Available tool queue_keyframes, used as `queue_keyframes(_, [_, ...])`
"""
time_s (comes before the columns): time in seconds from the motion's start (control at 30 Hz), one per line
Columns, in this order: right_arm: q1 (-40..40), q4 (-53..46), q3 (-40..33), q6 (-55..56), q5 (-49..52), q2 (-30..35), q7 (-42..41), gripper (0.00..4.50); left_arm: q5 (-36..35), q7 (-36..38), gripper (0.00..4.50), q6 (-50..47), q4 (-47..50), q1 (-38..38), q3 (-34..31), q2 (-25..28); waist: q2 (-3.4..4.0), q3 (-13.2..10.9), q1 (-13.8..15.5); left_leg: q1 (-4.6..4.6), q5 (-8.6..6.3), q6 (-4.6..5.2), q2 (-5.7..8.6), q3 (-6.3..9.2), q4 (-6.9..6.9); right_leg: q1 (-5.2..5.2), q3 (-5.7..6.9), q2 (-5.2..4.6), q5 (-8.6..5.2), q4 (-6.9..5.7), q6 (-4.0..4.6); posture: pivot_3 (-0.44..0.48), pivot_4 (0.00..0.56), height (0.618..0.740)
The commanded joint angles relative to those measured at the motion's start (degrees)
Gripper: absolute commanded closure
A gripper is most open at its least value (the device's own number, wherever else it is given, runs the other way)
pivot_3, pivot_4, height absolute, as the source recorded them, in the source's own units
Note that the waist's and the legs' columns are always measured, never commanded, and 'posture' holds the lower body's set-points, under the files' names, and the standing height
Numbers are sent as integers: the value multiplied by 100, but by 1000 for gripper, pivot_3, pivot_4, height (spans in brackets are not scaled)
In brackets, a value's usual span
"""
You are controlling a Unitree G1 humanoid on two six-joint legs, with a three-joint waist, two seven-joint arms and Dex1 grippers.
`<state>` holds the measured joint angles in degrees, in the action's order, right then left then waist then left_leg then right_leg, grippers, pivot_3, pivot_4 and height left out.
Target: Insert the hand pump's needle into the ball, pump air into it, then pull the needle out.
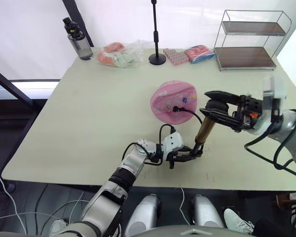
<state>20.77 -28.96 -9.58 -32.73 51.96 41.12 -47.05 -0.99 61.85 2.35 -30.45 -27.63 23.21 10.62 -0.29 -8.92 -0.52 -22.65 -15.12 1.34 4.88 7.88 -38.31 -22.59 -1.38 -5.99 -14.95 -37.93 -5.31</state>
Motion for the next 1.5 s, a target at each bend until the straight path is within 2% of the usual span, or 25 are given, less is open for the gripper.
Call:
queue_keyframes(0.03, [374,-277,-577,48,311,155,209,2480,354,25,3422,-249,-310,172,287,125,0,0,0,0,0,0,0,0,0,0,0,0,0,0,0,0,150,736])
queue_keyframes(0.4, [560,-282,-728,-88,618,445,219,2480,437,60,3422,-190,-182,201,359,151,-1,0,0,-2,0,0,0,0,0,-1,1,0,0,0,0,0,150,736])
queue_keyframes(0.7, [109,-470,-599,108,373,412,3,2480,440,76,3422,-176,-72,276,369,158,-2,1,6,-3,0,0,-1,2,1,-1,3,0,0,2,0,0,150,736])
queue_keyframes(1.5, [421,-142,-1249,-102,1096,797,75,2480,462,138,3422,-102,53,216,493,72,-3,-1,39,-8,0,1,-1,2,1,-2,5,-1,0,7,0,0,150,736])
